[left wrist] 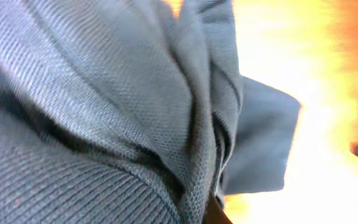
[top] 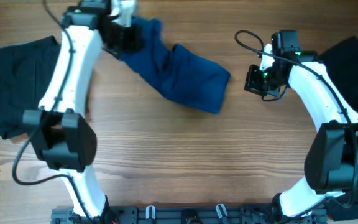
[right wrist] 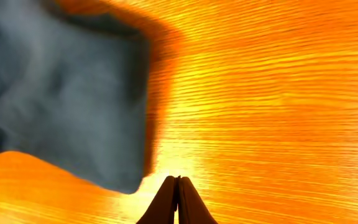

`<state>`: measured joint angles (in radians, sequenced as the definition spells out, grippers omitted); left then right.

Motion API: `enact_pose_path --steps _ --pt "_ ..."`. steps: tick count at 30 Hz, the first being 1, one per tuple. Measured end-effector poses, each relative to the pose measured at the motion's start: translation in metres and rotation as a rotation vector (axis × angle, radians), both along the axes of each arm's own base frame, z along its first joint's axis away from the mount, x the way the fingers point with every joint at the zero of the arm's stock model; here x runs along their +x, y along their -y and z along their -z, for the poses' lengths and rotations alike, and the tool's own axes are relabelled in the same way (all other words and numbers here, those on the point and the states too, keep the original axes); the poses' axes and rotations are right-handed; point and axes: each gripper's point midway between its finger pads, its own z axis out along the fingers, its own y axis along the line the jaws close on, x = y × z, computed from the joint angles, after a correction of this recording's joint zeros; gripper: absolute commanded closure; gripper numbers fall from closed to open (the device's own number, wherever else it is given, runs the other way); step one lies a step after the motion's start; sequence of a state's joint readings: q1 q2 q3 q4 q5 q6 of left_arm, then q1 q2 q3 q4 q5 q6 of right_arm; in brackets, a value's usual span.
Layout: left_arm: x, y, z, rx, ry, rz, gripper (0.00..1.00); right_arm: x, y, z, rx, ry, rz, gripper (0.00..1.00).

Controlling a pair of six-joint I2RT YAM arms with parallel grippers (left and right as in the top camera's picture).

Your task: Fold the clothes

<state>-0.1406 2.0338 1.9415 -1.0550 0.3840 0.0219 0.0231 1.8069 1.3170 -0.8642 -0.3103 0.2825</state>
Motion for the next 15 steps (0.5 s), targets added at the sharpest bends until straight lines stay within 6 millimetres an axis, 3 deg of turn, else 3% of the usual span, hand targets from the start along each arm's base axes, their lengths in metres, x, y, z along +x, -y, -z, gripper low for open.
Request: enact_pose_path --steps 2,4,5,7,8,13,15 --pt "-0.014 0.044 -0.001 0.001 0.002 0.095 0.96 0.002 0.015 0.0 -0.004 0.0 0.038 0.96" --pt "-0.035 0.092 0.007 0.028 -0.006 0.199 0.89 0.002 0.031 0.001 -0.005 -0.008 0.08 0.95" --pt "-0.042 0.105 0.01 0.043 -0.007 0.229 0.86 0.001 0.035 0.001 -0.005 -0.012 0.093 0.95" --pt "-0.055 0.123 0.021 0.1 -0.018 0.275 0.72 0.0 0.041 0.001 -0.005 -0.021 0.109 0.95" --pt "-0.06 0.13 0.028 0.118 -0.027 0.295 0.6 -0.001 0.042 0.001 -0.005 -0.022 0.11 0.95" --pt "-0.074 0.158 0.095 0.193 -0.13 0.365 0.23 -0.001 0.042 0.001 -0.005 -0.023 0.11 0.95" --pt "-0.078 0.174 0.103 0.183 -0.121 0.398 0.2 -0.001 0.042 0.001 -0.005 -0.022 0.11 0.95"
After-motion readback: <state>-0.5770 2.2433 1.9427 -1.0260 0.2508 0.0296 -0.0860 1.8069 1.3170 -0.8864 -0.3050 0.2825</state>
